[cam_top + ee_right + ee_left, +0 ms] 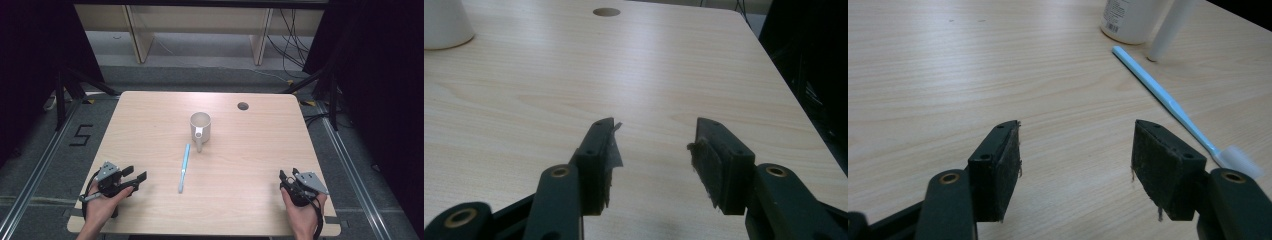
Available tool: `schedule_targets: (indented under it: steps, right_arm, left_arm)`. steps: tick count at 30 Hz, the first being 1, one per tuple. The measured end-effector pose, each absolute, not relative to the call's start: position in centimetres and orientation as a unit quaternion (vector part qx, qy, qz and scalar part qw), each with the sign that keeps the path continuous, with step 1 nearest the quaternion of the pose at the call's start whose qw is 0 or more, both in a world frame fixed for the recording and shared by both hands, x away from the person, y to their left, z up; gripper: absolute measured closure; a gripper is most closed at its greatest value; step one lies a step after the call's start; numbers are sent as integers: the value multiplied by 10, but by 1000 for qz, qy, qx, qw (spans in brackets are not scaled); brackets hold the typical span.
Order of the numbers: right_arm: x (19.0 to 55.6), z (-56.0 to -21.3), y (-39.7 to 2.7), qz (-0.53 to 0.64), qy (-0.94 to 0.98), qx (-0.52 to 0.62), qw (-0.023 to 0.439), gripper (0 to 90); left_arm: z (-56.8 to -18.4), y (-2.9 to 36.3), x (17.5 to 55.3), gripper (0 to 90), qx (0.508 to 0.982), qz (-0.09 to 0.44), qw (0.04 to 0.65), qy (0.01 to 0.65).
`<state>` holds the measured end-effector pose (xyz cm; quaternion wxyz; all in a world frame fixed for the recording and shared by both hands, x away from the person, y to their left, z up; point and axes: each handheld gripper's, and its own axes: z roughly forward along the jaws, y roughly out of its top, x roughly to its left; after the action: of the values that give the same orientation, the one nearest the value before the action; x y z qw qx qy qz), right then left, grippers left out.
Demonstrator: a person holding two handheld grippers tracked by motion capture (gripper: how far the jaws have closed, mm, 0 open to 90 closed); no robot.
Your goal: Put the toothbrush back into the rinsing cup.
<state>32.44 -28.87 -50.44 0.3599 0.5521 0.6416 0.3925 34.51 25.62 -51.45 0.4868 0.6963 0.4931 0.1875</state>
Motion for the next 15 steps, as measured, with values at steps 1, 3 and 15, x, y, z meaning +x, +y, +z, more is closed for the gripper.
schedule_targets:
  steps: [1,3,15]
  right_arm:
    - [322,-502,-287,385,638,567,350,520]
    - [323,-500,-288,383,644,562,351,519]
    - [322,-491,-282,370,649,577,330,522]
  left_arm:
    - [-514,256,345,360,696,187,487,493]
    - [-505,246,348,366,706,177,474,495]
    - [-458,203,377,377,767,159,417,460]
